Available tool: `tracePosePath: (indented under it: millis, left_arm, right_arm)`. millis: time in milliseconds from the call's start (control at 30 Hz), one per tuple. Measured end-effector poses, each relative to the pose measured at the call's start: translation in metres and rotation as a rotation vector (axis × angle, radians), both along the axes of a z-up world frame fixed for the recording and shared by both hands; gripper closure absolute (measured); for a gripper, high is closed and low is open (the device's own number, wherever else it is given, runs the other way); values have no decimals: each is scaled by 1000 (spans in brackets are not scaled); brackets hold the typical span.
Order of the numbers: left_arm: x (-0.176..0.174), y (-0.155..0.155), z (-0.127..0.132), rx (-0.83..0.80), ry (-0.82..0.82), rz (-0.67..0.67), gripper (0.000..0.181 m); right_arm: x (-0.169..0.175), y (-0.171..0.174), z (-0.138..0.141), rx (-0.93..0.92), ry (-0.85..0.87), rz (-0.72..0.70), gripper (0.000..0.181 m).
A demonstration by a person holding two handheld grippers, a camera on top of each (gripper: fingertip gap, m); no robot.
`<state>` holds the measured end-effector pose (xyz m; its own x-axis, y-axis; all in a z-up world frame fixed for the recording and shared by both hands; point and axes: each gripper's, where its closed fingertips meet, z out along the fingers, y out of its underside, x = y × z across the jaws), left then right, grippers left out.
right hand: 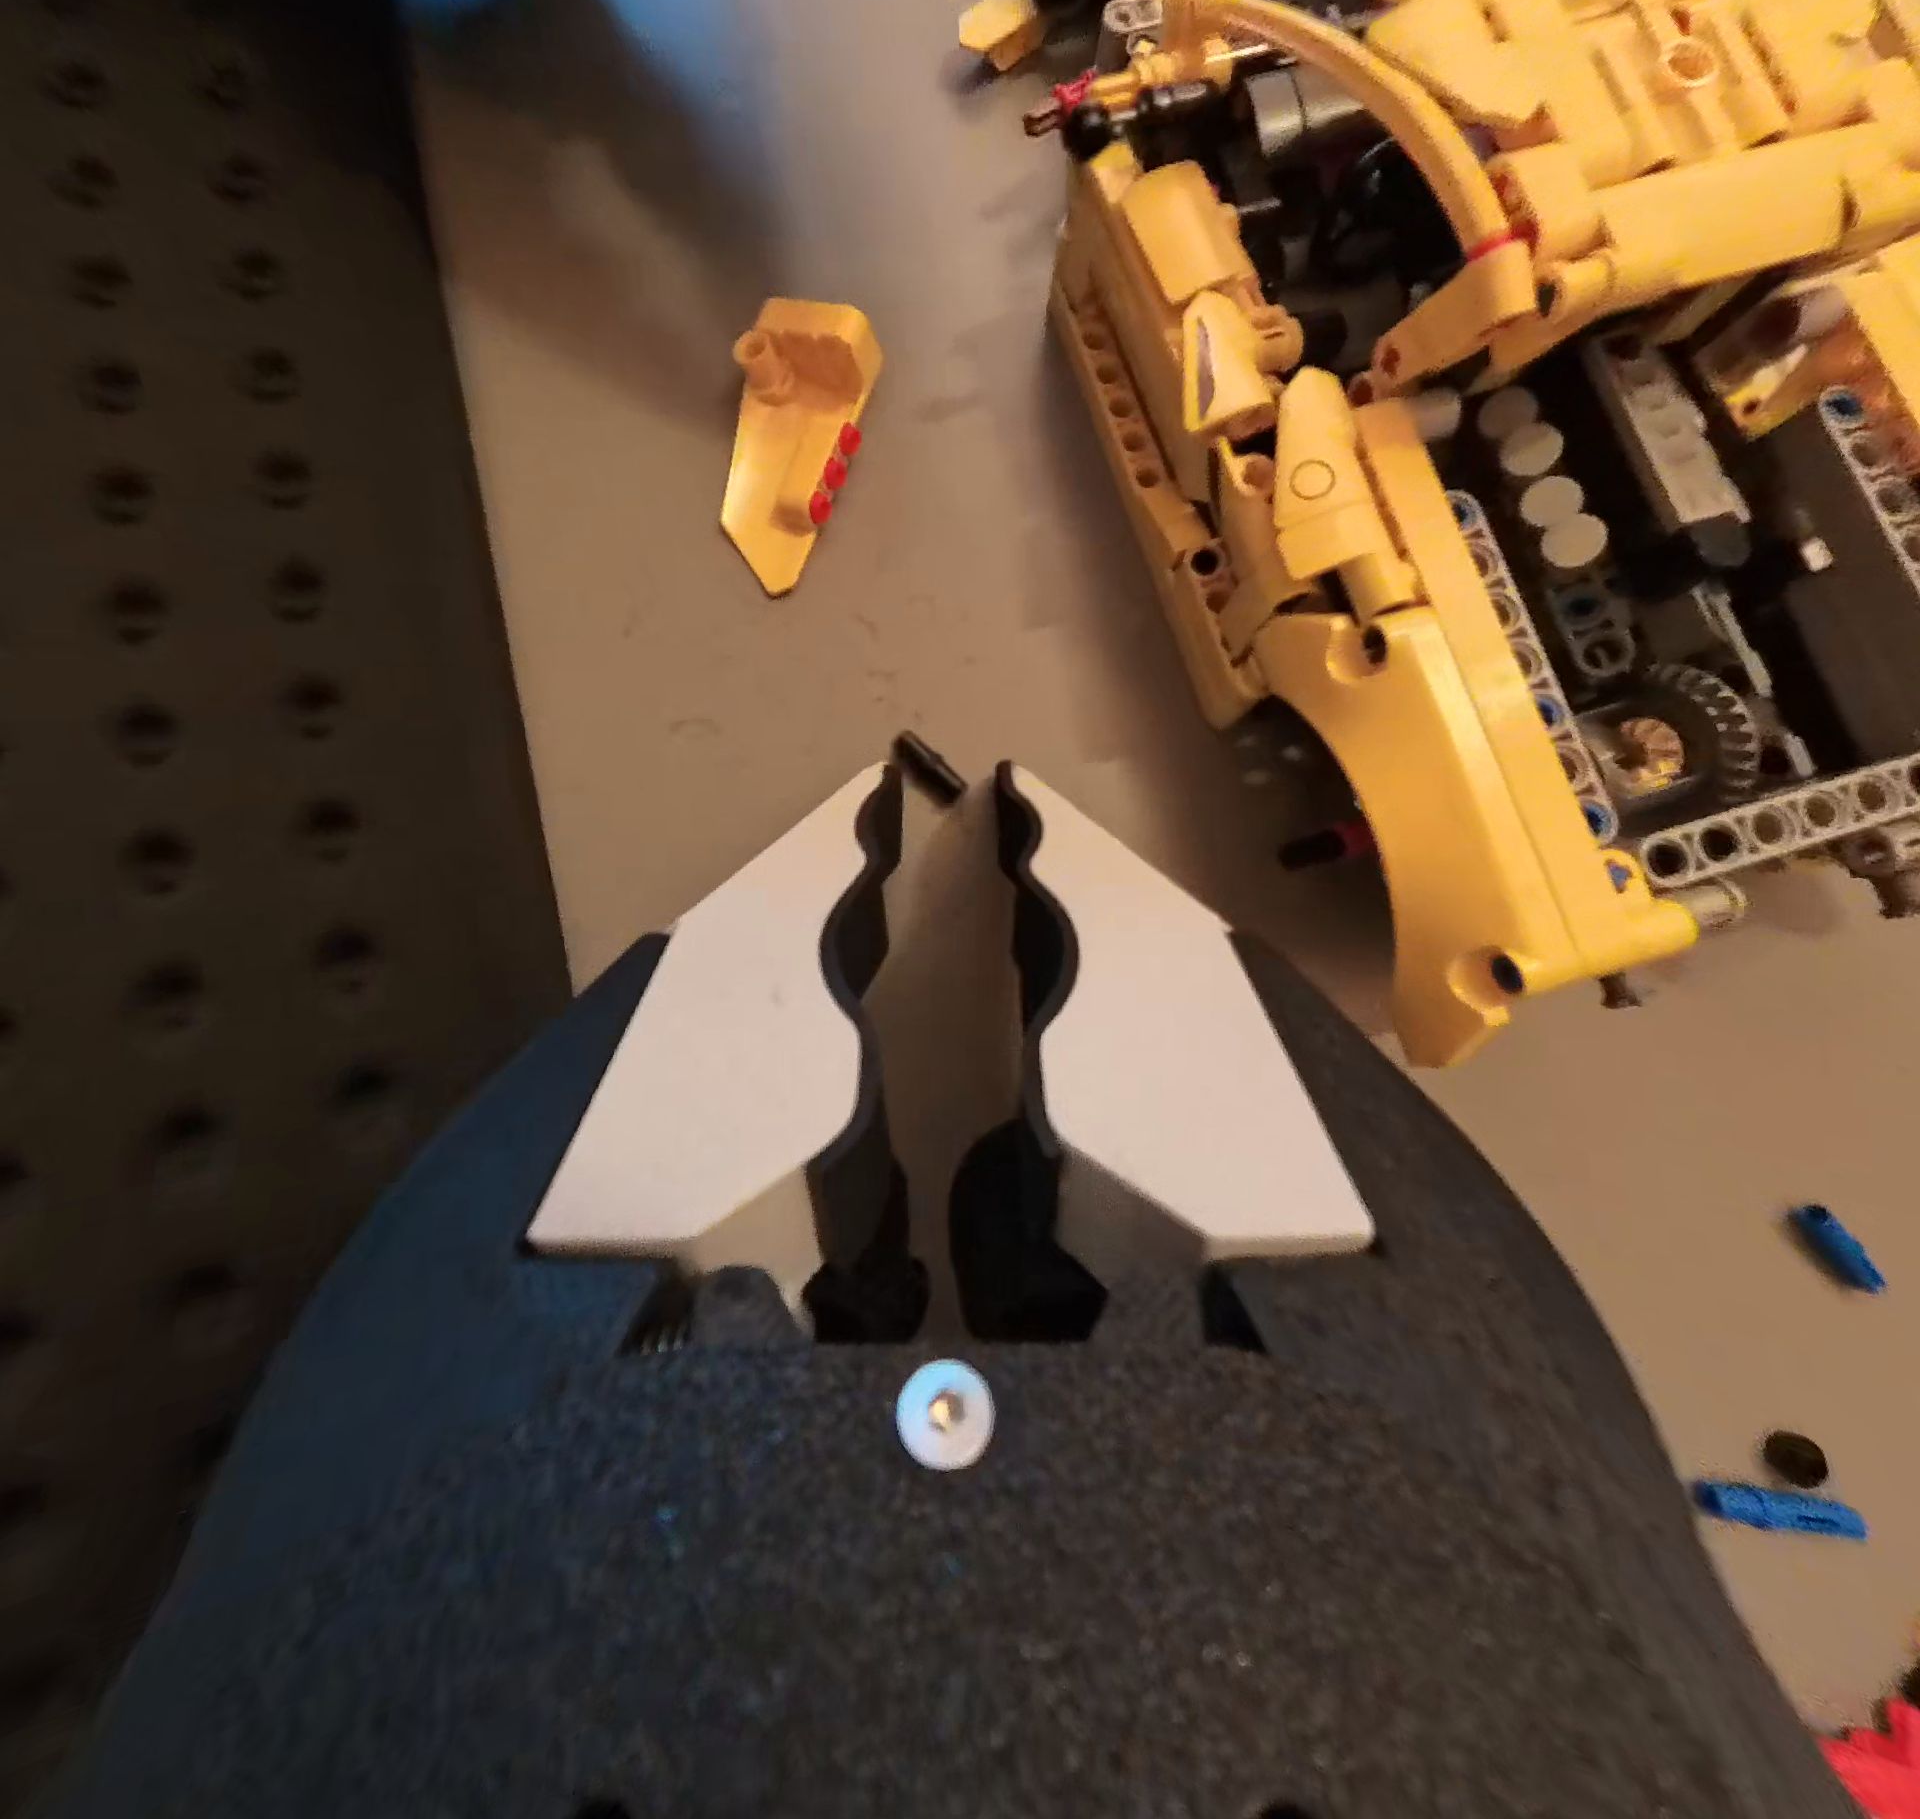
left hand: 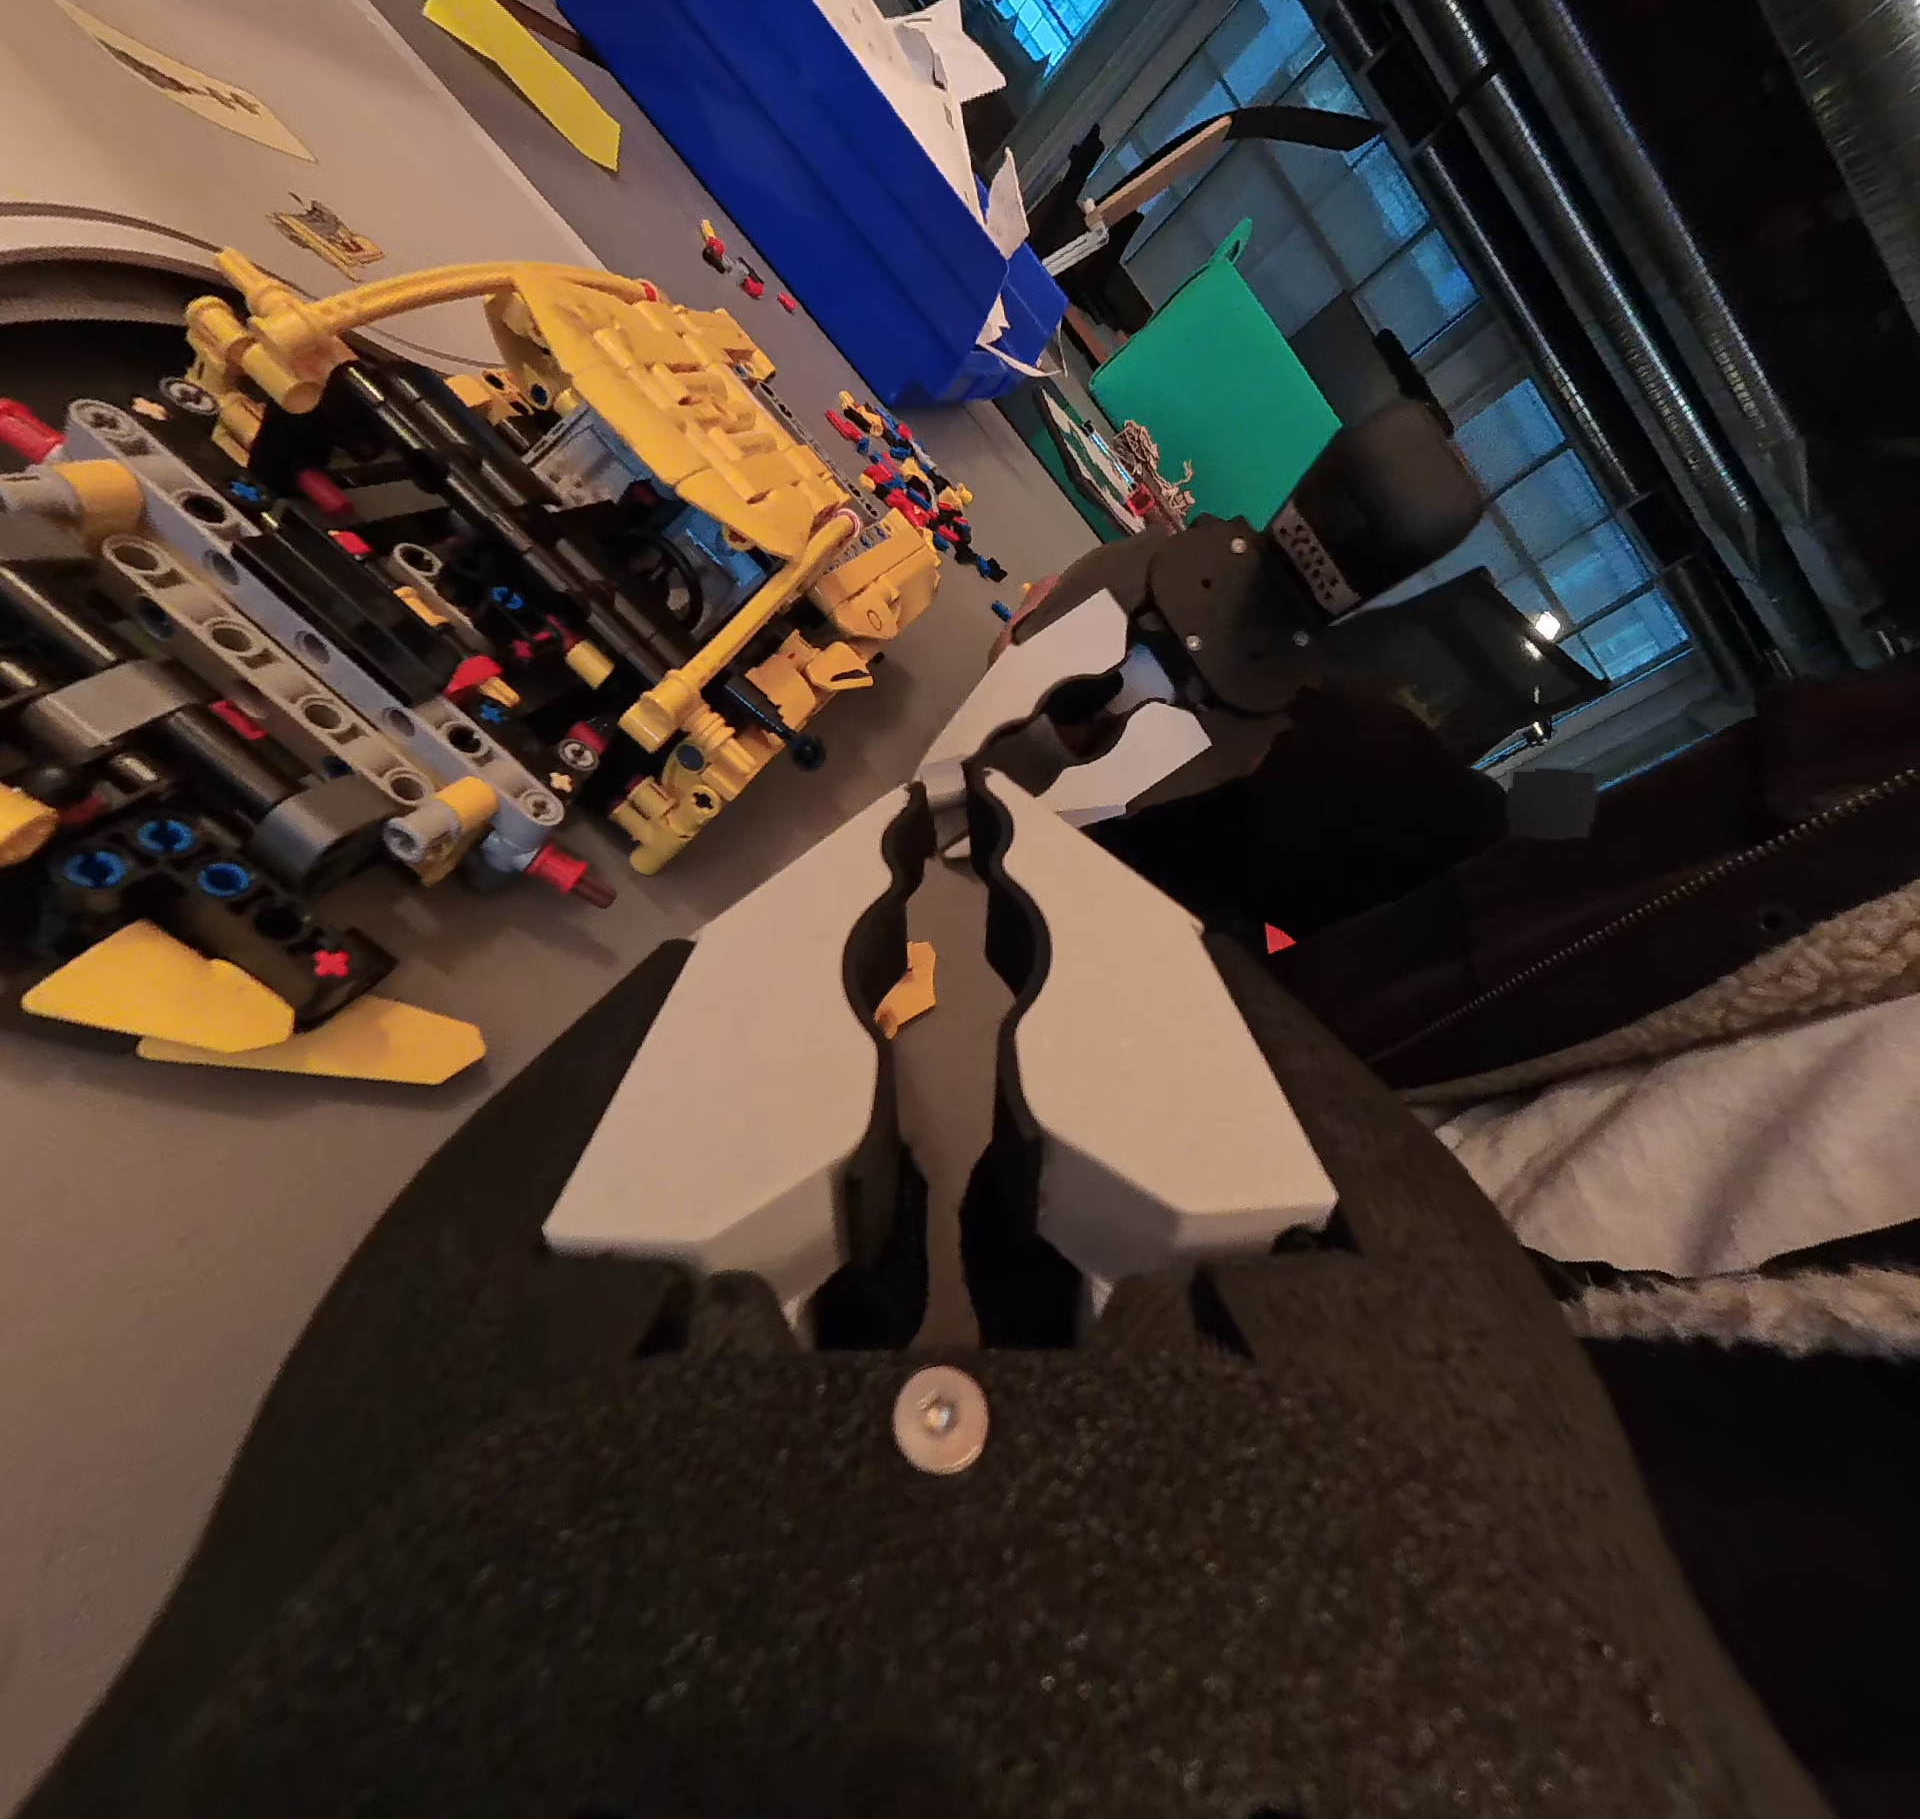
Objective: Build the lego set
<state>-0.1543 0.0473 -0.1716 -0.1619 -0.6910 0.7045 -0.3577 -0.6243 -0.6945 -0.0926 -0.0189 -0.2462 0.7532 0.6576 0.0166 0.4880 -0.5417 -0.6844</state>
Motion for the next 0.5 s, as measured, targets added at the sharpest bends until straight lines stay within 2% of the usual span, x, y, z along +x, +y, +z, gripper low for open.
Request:
tracePosePath:
  millis: [100, 333, 500]
  left_arm:
    - [-1, 1, 1, -4, -6, 3, 175]
    - [0, -2, 1, -17, -7, -14, 174]
    - [0, -1, 2, -17, -11, -10, 175]
  right_arm:
    - [3, -4, 0, -4, -17, 21, 170]
    - [-5, -3, 0, 35, -52, 57, 167]
    - [-12, -14, 0, -37, -13, 108, 177]
